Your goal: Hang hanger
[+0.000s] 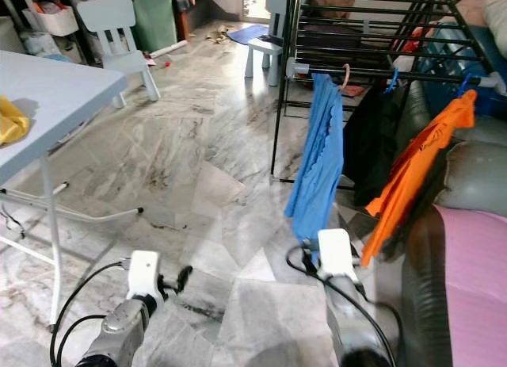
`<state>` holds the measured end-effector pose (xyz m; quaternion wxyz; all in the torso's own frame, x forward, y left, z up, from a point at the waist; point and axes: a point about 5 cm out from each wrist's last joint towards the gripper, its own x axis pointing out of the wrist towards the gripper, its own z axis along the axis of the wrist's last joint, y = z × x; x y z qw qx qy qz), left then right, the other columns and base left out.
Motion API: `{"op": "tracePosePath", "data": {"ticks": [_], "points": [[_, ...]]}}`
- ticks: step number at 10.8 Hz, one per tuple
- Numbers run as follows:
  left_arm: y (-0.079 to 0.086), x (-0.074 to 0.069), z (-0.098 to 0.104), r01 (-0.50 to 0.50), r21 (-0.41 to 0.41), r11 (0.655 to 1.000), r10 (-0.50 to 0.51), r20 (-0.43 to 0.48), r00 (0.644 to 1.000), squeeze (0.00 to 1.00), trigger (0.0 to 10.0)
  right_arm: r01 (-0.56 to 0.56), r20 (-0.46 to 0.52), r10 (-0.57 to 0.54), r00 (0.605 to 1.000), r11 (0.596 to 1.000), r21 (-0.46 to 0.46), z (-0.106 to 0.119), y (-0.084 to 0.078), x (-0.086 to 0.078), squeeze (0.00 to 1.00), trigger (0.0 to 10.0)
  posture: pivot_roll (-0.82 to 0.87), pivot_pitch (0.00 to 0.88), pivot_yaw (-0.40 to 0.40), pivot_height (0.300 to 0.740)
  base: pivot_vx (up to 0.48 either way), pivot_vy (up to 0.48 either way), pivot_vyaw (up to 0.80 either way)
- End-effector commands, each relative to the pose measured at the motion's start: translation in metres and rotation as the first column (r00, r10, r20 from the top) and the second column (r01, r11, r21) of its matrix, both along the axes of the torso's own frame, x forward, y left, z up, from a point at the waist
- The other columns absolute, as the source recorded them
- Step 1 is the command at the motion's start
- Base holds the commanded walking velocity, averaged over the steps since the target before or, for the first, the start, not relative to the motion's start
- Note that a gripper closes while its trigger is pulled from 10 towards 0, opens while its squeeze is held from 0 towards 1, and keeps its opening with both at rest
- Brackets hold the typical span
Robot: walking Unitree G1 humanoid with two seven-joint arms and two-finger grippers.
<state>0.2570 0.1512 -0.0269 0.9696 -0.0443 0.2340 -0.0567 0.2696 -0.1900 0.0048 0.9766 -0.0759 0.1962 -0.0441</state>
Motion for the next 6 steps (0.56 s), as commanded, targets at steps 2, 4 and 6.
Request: {"op": "tracePosePath", "data": {"ticks": [2, 4, 6], "points": [[0.006, 0.005, 0.009, -0.003, -0.017, 1.0, 0.004, 0.058, 0.998, 0.0, 10.0, 0.029, 0.038, -0.029, 0.999, 1.0, 0.004, 0.006, -0.005, 0.0, 0.0, 10.0, -0.07, 0.017, 0.047, 0.74, 0.0, 0.0, 0.0], [0.009, 0.003, 0.008, -0.01, -0.018, 1.0, 0.011, 0.063, 0.998, 0.0, 10.0, 0.029, 0.068, -0.03, 0.997, 0.999, 0.013, 0.008, 0.0, -0.007, 0.0, 10.0, -0.09, 0.039, 0.067, 0.74, 0.0, 0.0, 0.0], [0.007, -0.008, 0.009, 0.01, -0.017, 1.0, -0.009, 0.081, 0.997, 0.0, 10.0, 0.023, 0.092, -0.02, 0.996, 0.999, -0.023, 0.015, -0.001, -0.024, 0.0, 10.0, -0.09, 0.115, 0.079, 0.74, 0.0, 0.0, 0.0]]}}
